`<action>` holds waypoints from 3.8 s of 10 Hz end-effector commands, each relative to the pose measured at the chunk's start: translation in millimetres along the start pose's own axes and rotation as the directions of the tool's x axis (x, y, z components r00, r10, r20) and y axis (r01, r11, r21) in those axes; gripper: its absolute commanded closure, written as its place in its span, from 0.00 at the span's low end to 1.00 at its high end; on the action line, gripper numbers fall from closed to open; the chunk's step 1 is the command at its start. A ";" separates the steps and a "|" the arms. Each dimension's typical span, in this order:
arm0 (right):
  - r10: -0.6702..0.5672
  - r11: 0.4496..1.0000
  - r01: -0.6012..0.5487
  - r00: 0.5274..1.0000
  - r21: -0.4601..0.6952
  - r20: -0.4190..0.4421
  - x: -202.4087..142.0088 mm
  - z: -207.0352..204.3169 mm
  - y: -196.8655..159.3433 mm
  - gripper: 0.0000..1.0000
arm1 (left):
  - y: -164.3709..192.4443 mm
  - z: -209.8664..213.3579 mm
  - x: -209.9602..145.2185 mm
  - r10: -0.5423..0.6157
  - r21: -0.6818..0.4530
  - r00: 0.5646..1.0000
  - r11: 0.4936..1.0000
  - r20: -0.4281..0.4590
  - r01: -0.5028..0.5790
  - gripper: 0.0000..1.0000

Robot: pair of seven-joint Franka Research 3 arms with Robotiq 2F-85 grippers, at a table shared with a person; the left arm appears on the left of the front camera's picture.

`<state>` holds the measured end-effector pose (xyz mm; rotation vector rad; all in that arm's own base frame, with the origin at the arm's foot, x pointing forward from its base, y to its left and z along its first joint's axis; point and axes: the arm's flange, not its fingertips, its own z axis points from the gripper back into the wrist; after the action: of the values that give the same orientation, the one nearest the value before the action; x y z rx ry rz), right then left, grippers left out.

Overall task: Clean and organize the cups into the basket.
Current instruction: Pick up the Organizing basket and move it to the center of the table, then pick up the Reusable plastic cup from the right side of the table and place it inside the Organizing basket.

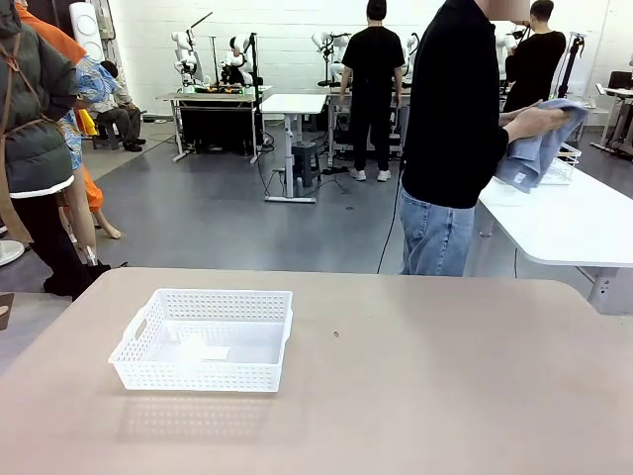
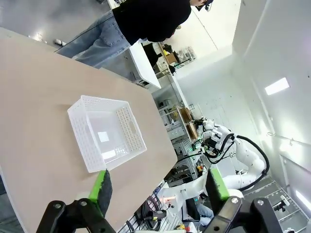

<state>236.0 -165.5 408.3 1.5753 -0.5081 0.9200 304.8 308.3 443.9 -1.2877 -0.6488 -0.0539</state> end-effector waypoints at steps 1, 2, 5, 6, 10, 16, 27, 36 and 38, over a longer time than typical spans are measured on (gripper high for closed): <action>-0.040 0.995 0.033 0.996 -0.089 -0.077 6.1 -8.7 -4.3 0.00 | 0.0 0.6 0.5 0.013 0.002 1.000 1.000 0.011 -0.013 0.00; 0.000 1.000 0.000 1.000 0.000 0.000 0.0 0.0 0.0 0.00 | 0.0 0.6 0.5 0.013 0.002 1.000 1.000 0.011 -0.013 0.00; 0.080 0.968 -0.037 0.983 -0.247 0.168 -1.9 70.5 30.0 0.00 | 0.0 0.6 0.5 0.013 0.002 1.000 1.000 0.011 -0.013 0.00; 0.121 0.953 -0.047 0.965 -0.298 0.235 -5.8 93.6 40.8 0.00 | 0.0 0.6 0.5 0.013 0.002 1.000 1.000 0.011 -0.013 0.00; 0.241 0.859 0.016 0.870 -0.512 0.430 -45.6 175.4 80.6 0.00 | 0.0 0.6 0.5 0.013 0.002 1.000 1.000 0.011 -0.013 0.00; 0.252 0.842 0.015 0.874 -0.540 0.417 -46.5 151.6 92.8 0.00 | 0.0 0.6 0.5 0.013 0.002 1.000 1.000 0.011 -0.013 0.00; 0.252 0.842 0.015 0.874 -0.540 0.417 -46.5 151.6 92.8 0.00 | 0.0 0.6 0.5 0.013 0.002 1.000 1.000 0.011 -0.013 0.00; 0.252 0.842 0.015 0.874 -0.540 0.417 -46.5 151.6 92.8 0.00 | 0.0 0.6 0.5 0.013 0.002 1.000 1.000 0.011 -0.013 0.00; 0.252 0.842 0.015 0.874 -0.540 0.417 -46.5 151.6 92.8 0.00 | 0.0 0.6 0.5 0.013 0.002 1.000 1.000 0.011 -0.013 0.00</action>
<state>180.9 -341.0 426.6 1.2502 -1.1443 0.3964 305.0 308.7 442.1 -1.2887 -0.6460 -0.0497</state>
